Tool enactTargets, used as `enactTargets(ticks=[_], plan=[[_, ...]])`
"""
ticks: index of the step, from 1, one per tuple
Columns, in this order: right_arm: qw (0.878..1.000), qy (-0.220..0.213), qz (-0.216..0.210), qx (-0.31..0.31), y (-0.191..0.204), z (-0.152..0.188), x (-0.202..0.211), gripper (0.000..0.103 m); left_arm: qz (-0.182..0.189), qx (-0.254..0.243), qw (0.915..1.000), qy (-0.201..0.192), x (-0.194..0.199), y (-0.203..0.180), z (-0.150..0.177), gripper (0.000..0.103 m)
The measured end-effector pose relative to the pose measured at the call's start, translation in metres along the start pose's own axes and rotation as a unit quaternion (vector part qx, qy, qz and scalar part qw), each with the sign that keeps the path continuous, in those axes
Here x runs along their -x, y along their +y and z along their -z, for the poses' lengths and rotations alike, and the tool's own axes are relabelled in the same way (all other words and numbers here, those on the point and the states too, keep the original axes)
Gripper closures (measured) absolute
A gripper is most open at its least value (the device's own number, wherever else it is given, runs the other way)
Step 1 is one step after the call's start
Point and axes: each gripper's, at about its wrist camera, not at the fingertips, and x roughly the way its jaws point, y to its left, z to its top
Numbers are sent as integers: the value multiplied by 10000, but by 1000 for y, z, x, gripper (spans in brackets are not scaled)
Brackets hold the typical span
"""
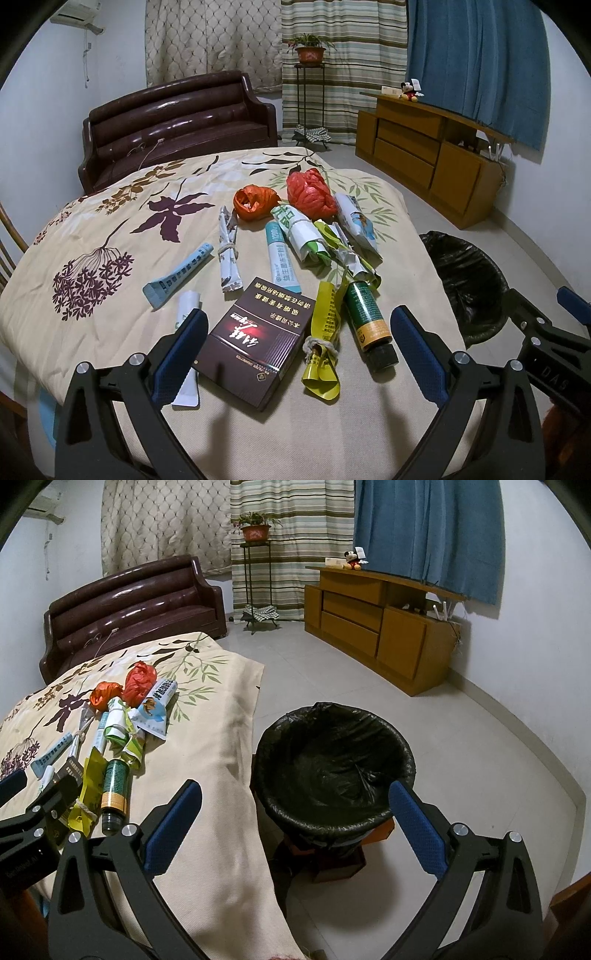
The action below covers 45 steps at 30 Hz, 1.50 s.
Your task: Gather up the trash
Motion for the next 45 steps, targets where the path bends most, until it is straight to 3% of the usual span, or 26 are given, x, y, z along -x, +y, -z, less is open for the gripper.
enactTargets(ticks=[18, 26, 31, 35, 38, 40, 45], plan=[[10000, 15, -8, -10, -2, 4, 0, 4, 0, 4, 10000, 16, -1, 1, 3, 7], [9998, 161, -82, -53, 1, 4, 0, 25, -48, 72, 10000, 18, -2, 13, 8, 7], [9998, 184, -122, 24, 12, 6, -1, 26, -140, 139, 9998, 32, 0, 32, 7, 7], [9994, 251, -228, 106, 23, 7, -2, 33, -256, 203, 9994, 119, 1, 54, 10, 7], [9988, 343, -336, 132, 31, 7, -7, 33, -371, 248, 9988, 184, 1, 67, 12, 13], [9985, 358, -375, 181, 38, 7, -9, 33, -426, 258, 9984, 279, 0, 77, 15, 29], [9976, 380, -506, 273, 56, 5, -11, 33, -482, 388, 9968, 504, -6, 96, 23, 29]])
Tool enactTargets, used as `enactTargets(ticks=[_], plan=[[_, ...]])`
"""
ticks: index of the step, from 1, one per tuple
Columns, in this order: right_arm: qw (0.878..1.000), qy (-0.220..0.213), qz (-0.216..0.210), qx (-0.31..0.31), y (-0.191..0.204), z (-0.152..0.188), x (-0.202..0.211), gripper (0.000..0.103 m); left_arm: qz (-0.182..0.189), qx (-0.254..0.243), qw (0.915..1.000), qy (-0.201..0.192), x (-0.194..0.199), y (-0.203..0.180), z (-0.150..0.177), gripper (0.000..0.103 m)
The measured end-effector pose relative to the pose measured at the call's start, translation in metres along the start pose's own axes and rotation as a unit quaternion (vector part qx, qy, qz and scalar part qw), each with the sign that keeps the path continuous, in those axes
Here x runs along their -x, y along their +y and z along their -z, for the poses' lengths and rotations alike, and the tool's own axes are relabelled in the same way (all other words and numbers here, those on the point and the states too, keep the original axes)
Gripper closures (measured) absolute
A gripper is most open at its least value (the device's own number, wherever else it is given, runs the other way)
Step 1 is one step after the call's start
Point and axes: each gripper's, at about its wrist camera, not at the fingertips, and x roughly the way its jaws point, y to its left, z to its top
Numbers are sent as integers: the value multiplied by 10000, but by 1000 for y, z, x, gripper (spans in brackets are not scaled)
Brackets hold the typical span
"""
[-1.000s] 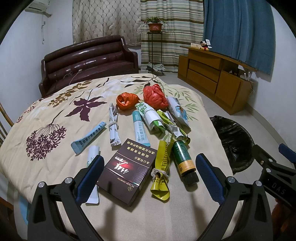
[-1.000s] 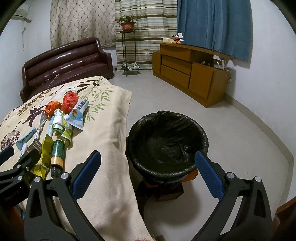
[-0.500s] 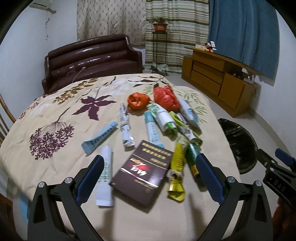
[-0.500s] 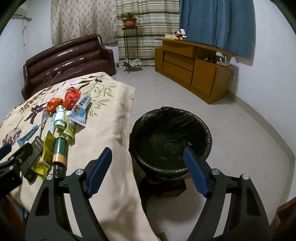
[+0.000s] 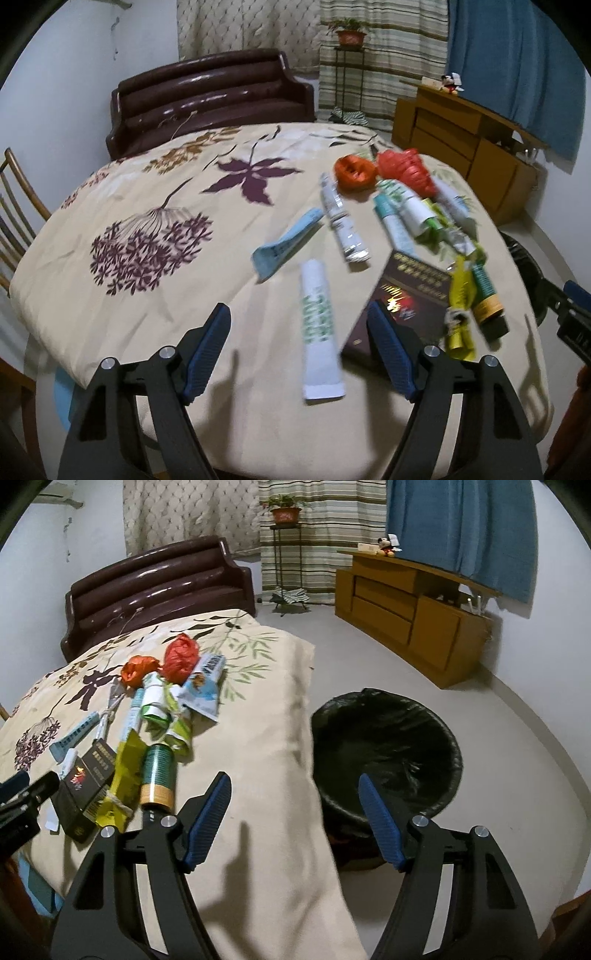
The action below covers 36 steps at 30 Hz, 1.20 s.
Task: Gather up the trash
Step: 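Grasp the white tube with the left gripper while the right gripper grasps the green can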
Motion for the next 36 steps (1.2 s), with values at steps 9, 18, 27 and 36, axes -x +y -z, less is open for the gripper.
enactTargets(ticks=[9, 18, 27, 36], plan=[[9999, 69, -66, 89, 12, -1, -7, 33, 51, 152, 9998, 124, -8, 11, -3, 29], [9997, 192, -105, 56, 8, 2, -14, 33, 76, 83, 9994, 322, -23, 5, -4, 29], [9997, 202, -123, 59, 10, 3, -15, 33, 179, -163, 9988, 416, -31, -1, -4, 54], [9996, 151, -215, 144, 22, 2, -10, 33, 83, -344, 9990, 283, -27, 0, -1, 79]])
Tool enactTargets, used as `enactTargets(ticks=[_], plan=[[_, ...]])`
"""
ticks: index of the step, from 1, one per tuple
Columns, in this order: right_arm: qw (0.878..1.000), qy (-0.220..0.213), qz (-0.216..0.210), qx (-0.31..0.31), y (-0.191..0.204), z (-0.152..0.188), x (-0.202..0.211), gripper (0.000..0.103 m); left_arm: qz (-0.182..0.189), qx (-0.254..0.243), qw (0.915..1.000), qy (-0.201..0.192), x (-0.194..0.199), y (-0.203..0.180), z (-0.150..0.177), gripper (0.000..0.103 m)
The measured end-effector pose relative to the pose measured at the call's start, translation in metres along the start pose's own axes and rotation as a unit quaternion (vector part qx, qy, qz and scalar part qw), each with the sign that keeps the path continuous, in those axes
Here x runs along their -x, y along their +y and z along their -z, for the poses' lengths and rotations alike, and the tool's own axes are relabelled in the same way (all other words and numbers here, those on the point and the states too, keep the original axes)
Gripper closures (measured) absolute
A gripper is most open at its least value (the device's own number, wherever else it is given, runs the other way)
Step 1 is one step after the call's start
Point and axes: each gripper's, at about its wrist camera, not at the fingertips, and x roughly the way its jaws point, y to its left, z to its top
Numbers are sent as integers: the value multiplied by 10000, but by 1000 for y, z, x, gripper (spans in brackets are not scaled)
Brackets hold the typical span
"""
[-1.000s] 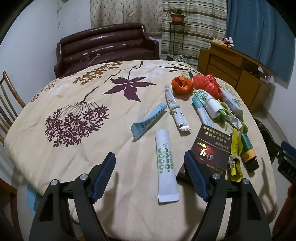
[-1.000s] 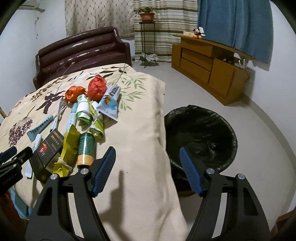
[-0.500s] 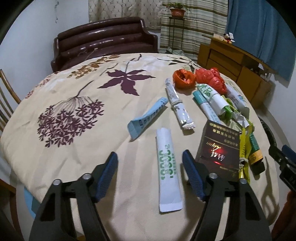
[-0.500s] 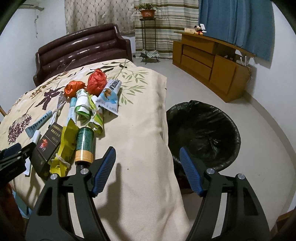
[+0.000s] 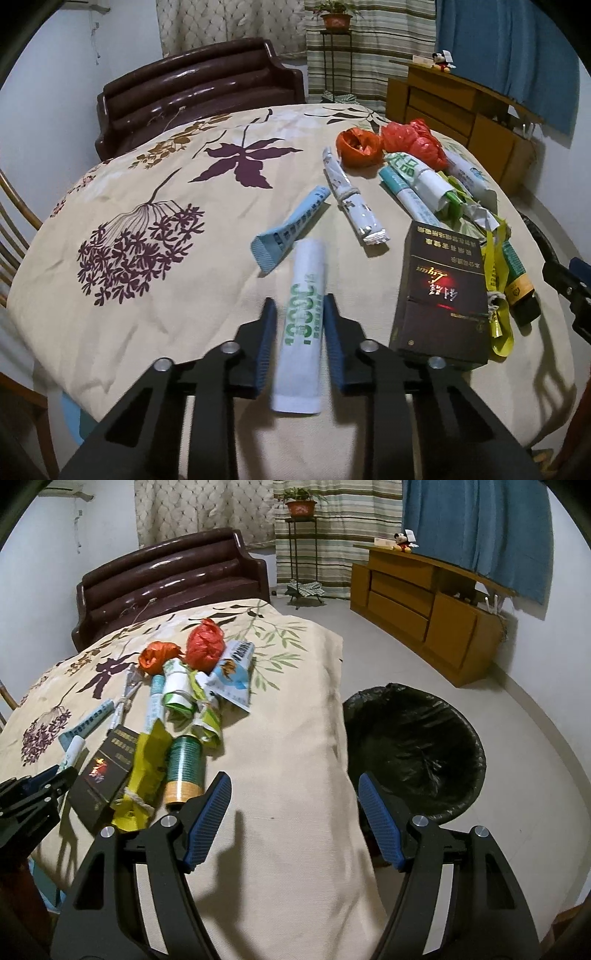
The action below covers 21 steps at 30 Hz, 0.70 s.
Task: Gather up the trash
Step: 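Grasp the white tube with the left gripper while the right gripper grasps the green can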
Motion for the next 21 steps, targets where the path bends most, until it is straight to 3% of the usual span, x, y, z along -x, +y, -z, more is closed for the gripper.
enactTargets(ticks=[10, 16, 21], plan=[[9993, -40, -257, 271, 29, -2, 6, 34, 214, 97, 9997, -54, 5, 8, 2, 83], [9985, 62, -374, 389, 42, -1, -1, 50, 253, 157, 9995, -101, 5, 13, 3, 83], [9975, 161, -470, 500, 49, 2, -6, 72, 270, 181, 9994, -117, 5, 15, 3, 83]])
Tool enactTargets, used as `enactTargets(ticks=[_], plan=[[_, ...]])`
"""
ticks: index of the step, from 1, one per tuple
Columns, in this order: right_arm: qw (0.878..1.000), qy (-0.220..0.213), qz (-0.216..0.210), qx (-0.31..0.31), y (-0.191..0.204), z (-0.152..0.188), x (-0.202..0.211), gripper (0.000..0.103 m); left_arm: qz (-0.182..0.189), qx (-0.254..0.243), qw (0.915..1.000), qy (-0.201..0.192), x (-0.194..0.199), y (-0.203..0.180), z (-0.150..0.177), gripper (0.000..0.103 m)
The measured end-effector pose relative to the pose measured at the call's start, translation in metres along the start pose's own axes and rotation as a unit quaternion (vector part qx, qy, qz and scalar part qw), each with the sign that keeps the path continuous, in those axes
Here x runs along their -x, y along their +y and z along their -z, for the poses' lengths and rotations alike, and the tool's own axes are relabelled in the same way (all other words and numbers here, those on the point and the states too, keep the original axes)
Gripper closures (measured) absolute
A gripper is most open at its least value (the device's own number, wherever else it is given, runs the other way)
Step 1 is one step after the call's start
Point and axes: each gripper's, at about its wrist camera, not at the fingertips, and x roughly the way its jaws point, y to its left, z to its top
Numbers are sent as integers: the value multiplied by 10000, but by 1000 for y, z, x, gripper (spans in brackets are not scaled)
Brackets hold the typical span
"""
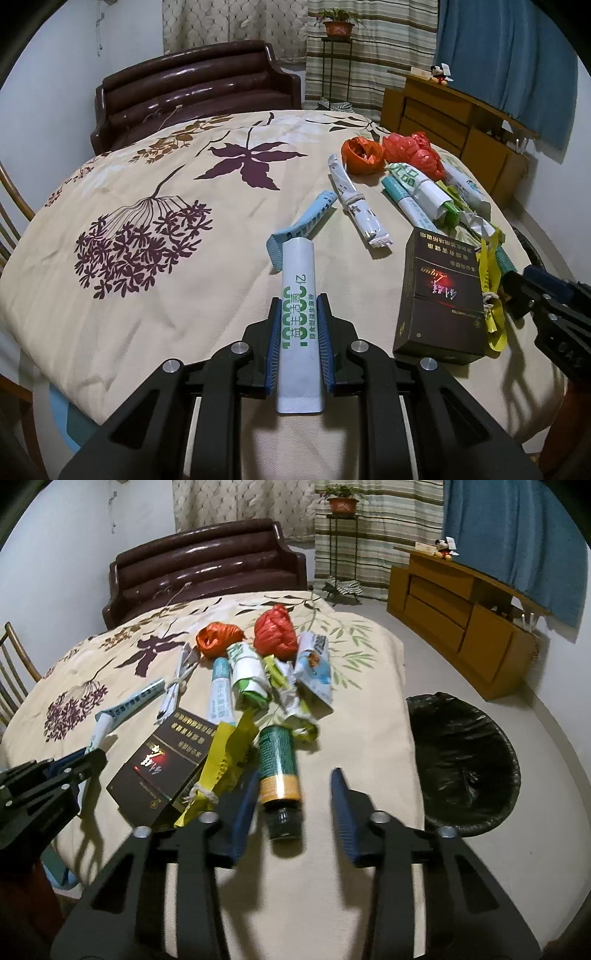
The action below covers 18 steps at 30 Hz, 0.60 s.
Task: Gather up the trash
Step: 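Grasp the white tube with the left gripper while the right gripper grasps the green can, then carry the white tube and green can over the bin and open both grippers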
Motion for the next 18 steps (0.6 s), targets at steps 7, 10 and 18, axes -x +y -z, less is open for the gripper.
enactTargets(ticks=[7, 10, 18], plan=[[10000, 82, -47, 27, 1, 4, -4, 78, 25, 27, 10000, -17, 0, 1, 0, 83], [9999, 50, -59, 71, 2, 4, -2, 79, 25, 23, 10000, -23, 0, 1, 0, 83], [9999, -121, -45, 31, -4, 2, 15, 79, 115, 58, 9998, -180, 11, -5, -4, 83]])
